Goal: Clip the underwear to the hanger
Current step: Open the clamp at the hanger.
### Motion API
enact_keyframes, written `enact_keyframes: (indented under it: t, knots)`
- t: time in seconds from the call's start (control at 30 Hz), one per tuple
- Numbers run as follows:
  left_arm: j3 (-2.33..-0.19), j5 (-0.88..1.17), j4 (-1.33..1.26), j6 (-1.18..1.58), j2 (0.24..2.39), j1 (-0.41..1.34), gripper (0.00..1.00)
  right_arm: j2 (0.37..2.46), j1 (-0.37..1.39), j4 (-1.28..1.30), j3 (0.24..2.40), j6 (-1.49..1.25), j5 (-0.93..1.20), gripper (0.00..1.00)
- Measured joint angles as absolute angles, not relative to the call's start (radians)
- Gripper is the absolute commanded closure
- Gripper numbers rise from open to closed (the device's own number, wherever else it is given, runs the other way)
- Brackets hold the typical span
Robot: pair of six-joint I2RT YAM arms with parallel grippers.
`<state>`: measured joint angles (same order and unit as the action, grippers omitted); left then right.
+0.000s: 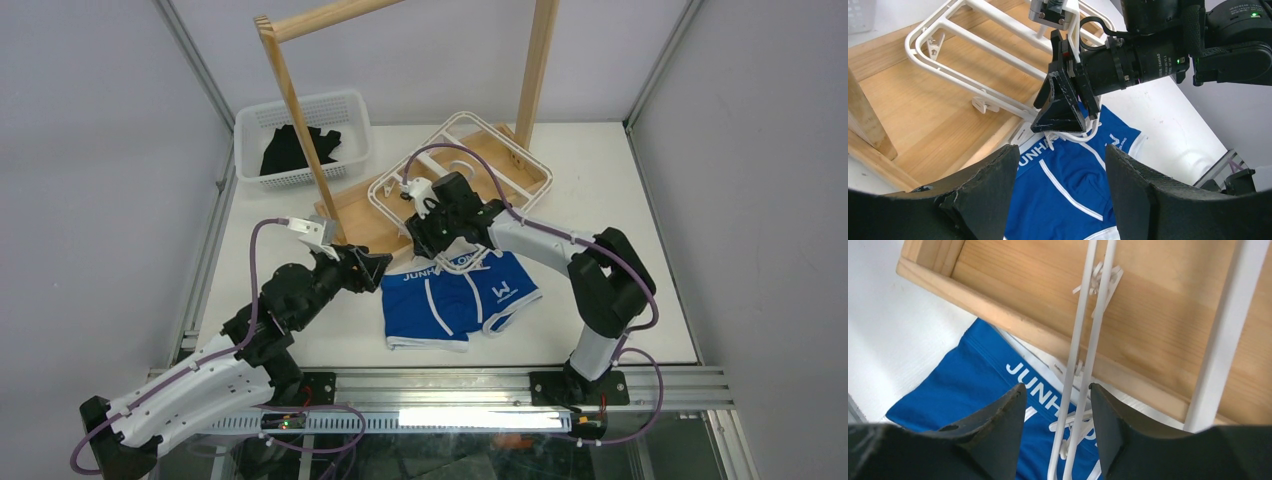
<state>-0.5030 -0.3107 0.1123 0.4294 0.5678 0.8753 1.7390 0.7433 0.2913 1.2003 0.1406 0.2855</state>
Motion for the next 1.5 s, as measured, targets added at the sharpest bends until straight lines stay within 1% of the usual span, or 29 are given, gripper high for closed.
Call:
enact_keyframes:
  t: [0.27,0.47,0.7,0.97,1.07,1.27,1.33,1.37,1.43,1.5]
  knots:
    - [-0.503,-0.316,0.113,0.430,0.545,0.875,0.34,1.747,0.746,0.322,1.224,0.155,0.215,0.46]
    - [-0.503,-0.320,0.113,0.430,0.544,0.875,0.35,1.747,0.746,0.336,1.201,0.156,0.194,0.42]
    - [-0.503,-0.325,0.113,0.431,0.544,0.875,0.34,1.747,0.759,0.358,1.181,0.156,0.193,0.43]
    - [-0.503,-0.335,0.114,0.431,0.542,0.875,0.34,1.747,0.768,0.357,1.180,0.156,0.175,0.48]
    - [-0.503,-0.336,0.115,0.431,0.542,0.875,0.34,1.747,0.767,0.357,1.180,0.157,0.168,0.51]
    - [-0.503,-0.336,0.123,0.432,0.542,0.875,0.34,1.747,0.767,0.358,1.180,0.159,0.162,0.61]
    - [-0.503,-0.336,0.130,0.432,0.542,0.875,0.34,1.747,0.767,0.358,1.180,0.160,0.161,0.62]
    - [-0.503,-0.336,0.132,0.432,0.542,0.875,0.34,1.747,0.767,0.358,1.180,0.161,0.161,0.61]
    - [-0.503,-0.337,0.135,0.434,0.542,0.875,0.34,1.747,0.767,0.360,1.180,0.163,0.162,0.56]
    - [-0.503,-0.337,0.135,0.435,0.542,0.875,0.34,1.749,0.768,0.361,1.180,0.164,0.161,0.55]
